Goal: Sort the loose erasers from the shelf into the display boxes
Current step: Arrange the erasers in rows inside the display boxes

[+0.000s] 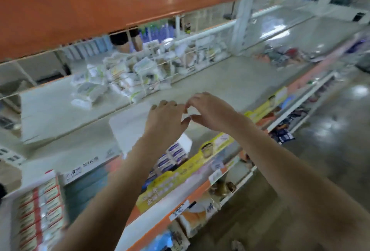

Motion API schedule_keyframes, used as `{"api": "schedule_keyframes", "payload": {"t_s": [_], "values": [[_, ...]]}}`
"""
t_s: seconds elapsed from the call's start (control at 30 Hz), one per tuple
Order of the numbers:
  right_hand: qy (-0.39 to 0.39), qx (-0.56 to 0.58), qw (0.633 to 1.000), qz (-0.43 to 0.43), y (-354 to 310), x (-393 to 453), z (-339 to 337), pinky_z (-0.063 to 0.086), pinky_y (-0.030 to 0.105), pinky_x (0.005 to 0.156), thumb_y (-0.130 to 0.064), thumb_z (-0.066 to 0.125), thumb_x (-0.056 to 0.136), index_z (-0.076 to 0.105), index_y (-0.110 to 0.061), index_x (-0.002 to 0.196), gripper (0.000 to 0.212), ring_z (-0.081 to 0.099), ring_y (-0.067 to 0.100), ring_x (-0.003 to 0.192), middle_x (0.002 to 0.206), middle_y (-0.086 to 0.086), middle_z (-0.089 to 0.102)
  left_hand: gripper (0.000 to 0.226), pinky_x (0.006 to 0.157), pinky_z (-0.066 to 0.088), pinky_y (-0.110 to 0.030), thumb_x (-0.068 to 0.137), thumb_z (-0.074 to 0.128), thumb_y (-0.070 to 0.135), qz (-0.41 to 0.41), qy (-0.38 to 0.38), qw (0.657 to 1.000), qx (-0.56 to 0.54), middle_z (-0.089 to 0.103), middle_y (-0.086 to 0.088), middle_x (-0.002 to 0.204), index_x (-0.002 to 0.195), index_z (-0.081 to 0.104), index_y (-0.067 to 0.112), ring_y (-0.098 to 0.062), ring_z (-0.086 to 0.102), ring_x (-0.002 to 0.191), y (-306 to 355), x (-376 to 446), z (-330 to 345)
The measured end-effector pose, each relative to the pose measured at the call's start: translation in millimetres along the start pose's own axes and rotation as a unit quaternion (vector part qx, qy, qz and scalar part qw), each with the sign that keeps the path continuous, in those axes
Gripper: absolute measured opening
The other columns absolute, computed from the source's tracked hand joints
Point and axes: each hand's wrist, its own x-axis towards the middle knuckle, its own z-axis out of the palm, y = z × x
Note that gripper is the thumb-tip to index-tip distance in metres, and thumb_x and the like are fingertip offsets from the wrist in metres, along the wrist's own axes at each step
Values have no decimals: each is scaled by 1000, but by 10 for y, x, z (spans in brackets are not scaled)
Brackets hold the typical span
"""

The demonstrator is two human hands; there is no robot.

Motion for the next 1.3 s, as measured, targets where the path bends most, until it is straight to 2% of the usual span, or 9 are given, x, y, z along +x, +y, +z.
{"api": "schedule_keyframes", "payload": {"t_s": [0.27, 0.37, 0.47, 0.67, 0.87, 1.0, 1.1, 1.2, 1.3], "values": [[4, -32, 983, 179, 1963, -567, -315, 35, 38, 105, -29, 53, 91, 45, -18, 132, 43, 41, 26, 126, 133, 7, 44, 39, 96, 34, -36, 92, 47, 42, 56, 0, 998, -1, 54, -3, 127, 125, 51, 23, -25, 42, 122, 1688, 1484, 345], [11, -16, 977, 214, 2571, -757, -413, 35, 35, 103, -23, 52, 91, 43, -13, 134, 45, 39, 28, 127, 134, 7, 41, 40, 95, 35, -37, 92, 47, 43, 70, -7, 998, -4, 53, -3, 127, 126, 50, 23, -24, 43, 121, 2189, 1943, 473], [0, 6, 970, 243, 3088, -836, -427, 37, 36, 100, -20, 51, 92, 40, -12, 136, 46, 39, 28, 127, 136, 9, 41, 40, 95, 36, -36, 92, 48, 42, 78, -24, 996, -17, 53, -2, 127, 127, 50, 23, -23, 44, 120, 2555, 2329, 604], [-32, 32, 956, 291, 3995, -750, -306, 38, 47, 102, -17, 49, 92, 40, -15, 135, 44, 38, 28, 129, 137, 8, 40, 39, 93, 38, -36, 91, 49, 39, 96, -46, 994, -20, 55, -2, 125, 126, 50, 22, -22, 47, 117, 2939, 3132, 1017], [-38, 24, 956, 291, 4869, -390, -240, 43, 40, 96, -6, 42, 91, 37, -14, 138, 47, 45, 29, 124, 140, 9, 37, 29, 87, 43, -33, 90, 50, 38, 81, -9, 995, -56, 61, -5, 114, 111, 61, 21, -25, 54, 108, 2978, 4122, 1347], [-42, -25, 972, 231, 5273, -53, -105, 44, 39, 98, 4, 39, 88, 29, -10, 143, 58, 39, 25, 131, 148, 11, 27, 38, 92, 41, -35, 90, 51, 26, 62, -30, 997, -28, 56, -4, 125, 128, 52, 21, -25, 50, 115, 2915, 4606, 1474], [-43, -73, 980, 178, 5512, 128, 34, 48, 41, 92, 0, 41, 88, 33, -12, 142, 55, 36, 27, 133, 149, 13, 25, 40, 91, 41, -34, 92, 50, 26, 39, -47, 998, -7, 54, -5, 126, 131, 49, 16, -24, 47, 116, 2865, 4819, 1552], [-52, -105, 982, 148, 5558, 164, 35, 43, 41, 98, -5, 40, 93, 33, -14, 142, 50, 18, 27, 143, 153, 8, 17, 41, 91, 42, -34, 92, 54, 31, 30, -56, 998, -21, 55, -4, 124, 131, 49, 19, -23, 49, 114, 2835, 4907, 1625], [-32, -58, 986, 154, 5589, 115, -33, 43, 37, 96, -7, 42, 95, 33, -16, 141, 48, 30, 24, 138, 155, 8, 14, 39, 88, 42, -32, 89, 57, 32, 28, -37, 999, -14, 58, -3, 117, 126, 54, 18, -21, 52, 108, 2817, 4952, 1667]]}}
